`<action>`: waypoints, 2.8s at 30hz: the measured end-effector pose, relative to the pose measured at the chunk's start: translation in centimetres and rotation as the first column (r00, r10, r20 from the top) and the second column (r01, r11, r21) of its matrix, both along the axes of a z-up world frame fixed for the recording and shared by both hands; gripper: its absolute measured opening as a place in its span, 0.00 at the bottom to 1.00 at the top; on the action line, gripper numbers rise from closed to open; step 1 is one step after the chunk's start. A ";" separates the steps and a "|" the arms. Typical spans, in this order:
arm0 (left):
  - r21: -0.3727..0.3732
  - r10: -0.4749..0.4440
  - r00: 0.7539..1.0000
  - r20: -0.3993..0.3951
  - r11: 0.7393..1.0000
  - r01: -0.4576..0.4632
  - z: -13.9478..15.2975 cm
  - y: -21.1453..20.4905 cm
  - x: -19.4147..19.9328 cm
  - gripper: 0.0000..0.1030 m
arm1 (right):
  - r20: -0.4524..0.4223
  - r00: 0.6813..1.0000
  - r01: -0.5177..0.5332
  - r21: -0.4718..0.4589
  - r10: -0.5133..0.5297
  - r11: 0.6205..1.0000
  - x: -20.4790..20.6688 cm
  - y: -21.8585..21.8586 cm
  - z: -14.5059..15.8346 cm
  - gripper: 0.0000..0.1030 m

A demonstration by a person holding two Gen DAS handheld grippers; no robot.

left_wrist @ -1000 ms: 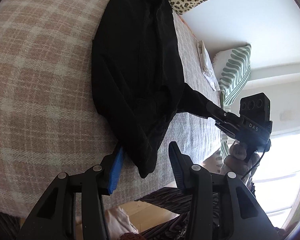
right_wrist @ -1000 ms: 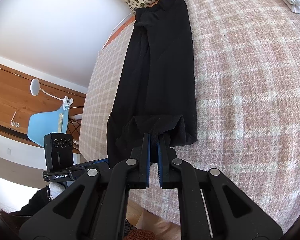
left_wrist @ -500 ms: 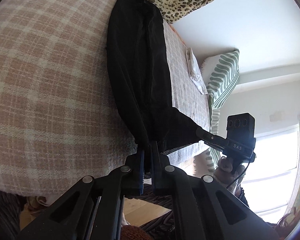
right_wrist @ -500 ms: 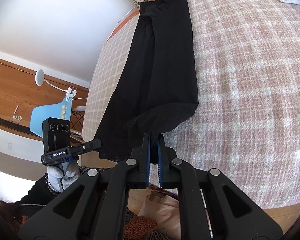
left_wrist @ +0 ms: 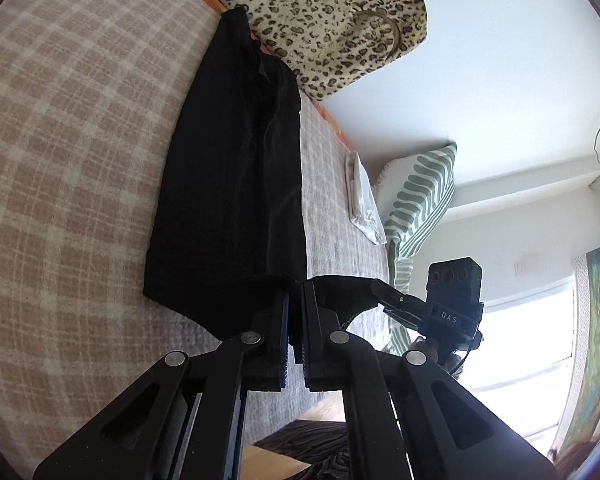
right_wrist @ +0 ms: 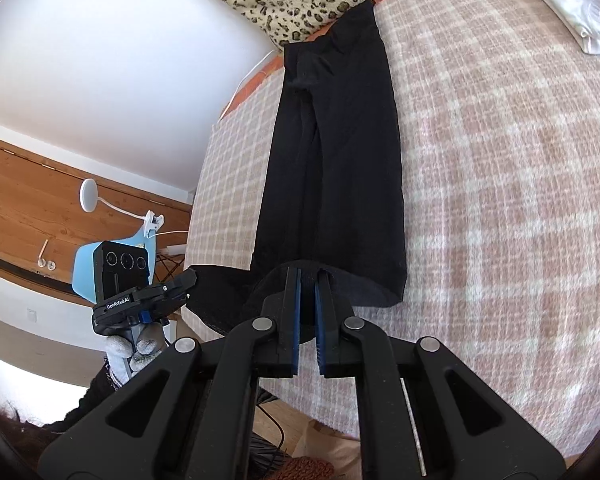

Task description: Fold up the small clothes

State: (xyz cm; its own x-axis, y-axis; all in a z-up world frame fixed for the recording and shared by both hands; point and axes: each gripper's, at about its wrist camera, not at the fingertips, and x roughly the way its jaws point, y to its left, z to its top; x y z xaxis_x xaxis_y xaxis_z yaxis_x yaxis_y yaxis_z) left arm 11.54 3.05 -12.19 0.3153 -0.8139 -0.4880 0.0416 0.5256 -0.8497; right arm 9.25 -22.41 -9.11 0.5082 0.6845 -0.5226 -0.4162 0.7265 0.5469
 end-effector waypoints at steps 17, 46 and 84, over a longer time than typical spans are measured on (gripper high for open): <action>0.085 0.046 0.996 -0.074 0.996 -0.040 -5.2 0.1 7.8 0.03 | -0.103 0.992 0.062 -0.068 -0.069 0.996 12.4 1.4 -1.3 0.07; 0.423 -0.260 0.944 0.201 0.893 0.156 -0.3 -3.1 4.7 0.35 | 0.087 0.995 -0.026 -0.190 0.043 0.981 6.7 -0.2 2.7 0.35; 0.585 -0.182 0.951 0.250 0.811 0.001 -1.8 -4.5 9.5 0.43 | 0.157 0.987 0.092 -0.351 -0.039 0.932 12.9 1.6 1.9 0.20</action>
State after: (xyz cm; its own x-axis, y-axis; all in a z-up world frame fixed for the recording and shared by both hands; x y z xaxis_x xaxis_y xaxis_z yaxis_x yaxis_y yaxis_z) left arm 21.03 -1.44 -14.02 0.4498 -0.4461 -0.7738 0.3027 0.8912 -0.3378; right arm 22.16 -20.79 -7.21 0.6342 0.4298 -0.6428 -0.4164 0.8903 0.1844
